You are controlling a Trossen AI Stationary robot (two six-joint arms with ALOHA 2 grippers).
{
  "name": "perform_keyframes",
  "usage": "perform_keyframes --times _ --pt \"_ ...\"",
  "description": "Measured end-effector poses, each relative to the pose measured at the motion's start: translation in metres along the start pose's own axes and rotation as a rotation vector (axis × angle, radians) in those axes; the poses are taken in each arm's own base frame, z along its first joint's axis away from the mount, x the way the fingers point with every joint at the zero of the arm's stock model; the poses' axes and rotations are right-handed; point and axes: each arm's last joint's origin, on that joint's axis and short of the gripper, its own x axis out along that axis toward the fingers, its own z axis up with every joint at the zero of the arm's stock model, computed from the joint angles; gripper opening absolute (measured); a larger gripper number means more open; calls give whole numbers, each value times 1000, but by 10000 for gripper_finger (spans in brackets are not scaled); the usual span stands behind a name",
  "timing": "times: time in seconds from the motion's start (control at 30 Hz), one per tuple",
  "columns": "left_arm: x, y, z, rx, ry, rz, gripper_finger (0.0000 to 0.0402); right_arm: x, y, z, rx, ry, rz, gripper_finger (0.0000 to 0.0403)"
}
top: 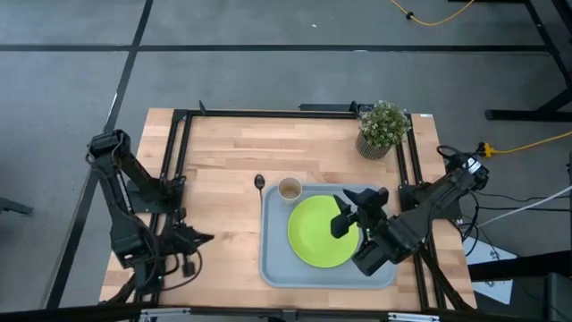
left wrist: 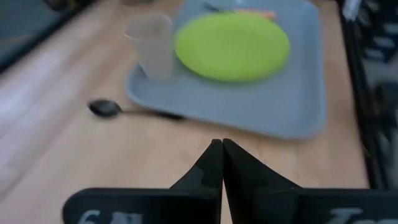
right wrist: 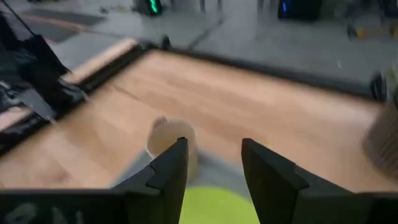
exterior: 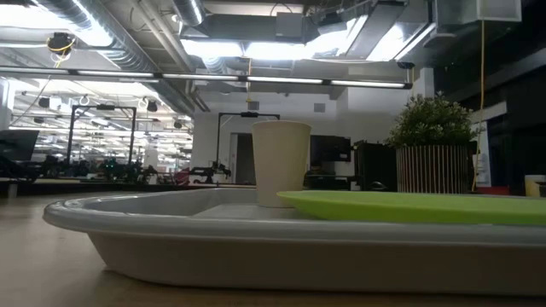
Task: Pick and place plate/cup/fork/spoon on tray
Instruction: Put the black spoon on the gray serving tray to the left side of the green plate
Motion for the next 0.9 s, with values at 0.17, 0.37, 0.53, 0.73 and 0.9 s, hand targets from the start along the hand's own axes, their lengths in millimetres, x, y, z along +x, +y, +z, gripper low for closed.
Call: perform_keyframes --times 0.17,0.37,0.53,0.73,0.9 --pt "32 9 19 -93 -6 136 0 -1 2 4 -40 -63 21 155" --pt "80 32 45 -42 164 257 0 1 0 -3 -55 6 1 155" --pt "115 48 64 69 280 221 0 4 -2 -11 -65 100 -24 155" --pt "134 63 65 283 343 193 0 7 -8 -24 -102 159 -54 155" --pt "148 81 44 268 414 216 0 4 -11 -31 -108 190 -59 155"
